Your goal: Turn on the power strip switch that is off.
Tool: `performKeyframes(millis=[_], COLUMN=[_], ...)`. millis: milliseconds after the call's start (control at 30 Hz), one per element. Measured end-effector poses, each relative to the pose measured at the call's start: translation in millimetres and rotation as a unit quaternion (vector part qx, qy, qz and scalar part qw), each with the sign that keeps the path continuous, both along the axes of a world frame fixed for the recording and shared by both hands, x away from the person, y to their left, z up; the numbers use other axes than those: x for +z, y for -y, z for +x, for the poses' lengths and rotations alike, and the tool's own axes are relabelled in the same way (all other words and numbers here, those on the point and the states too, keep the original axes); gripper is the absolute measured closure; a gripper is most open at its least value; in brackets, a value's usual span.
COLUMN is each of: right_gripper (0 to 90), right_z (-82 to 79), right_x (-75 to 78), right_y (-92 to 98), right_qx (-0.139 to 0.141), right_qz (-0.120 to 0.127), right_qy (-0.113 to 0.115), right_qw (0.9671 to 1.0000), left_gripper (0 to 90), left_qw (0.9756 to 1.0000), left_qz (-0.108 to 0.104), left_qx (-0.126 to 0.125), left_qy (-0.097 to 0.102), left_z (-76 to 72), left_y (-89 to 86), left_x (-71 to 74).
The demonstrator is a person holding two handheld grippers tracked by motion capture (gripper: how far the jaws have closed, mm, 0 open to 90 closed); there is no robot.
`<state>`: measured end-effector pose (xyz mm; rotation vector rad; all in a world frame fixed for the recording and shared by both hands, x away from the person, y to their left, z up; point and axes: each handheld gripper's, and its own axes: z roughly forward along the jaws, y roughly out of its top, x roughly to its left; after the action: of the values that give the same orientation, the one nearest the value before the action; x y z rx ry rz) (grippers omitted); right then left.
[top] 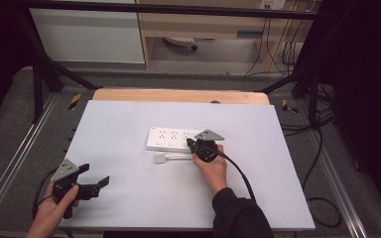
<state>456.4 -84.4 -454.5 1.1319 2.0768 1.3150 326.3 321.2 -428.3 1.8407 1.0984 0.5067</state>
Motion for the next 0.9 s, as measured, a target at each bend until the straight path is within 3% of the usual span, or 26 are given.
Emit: performKeyframes(millis=[900], right_gripper=[90.0], right_z=[-1.7], right_x=[-2.1], right_y=[-1.4], right_qx=[0.003], right_qz=[-0.009], right_qy=[0.012], right_qw=[0.9999], left_gripper=[6.8], left_qw=[1.0], left_qz=[0.003], left_qx=[-0.001], left_qy=[0.0], left_z=[-0.2], left_y=[0.4], left_x=[-0.1])
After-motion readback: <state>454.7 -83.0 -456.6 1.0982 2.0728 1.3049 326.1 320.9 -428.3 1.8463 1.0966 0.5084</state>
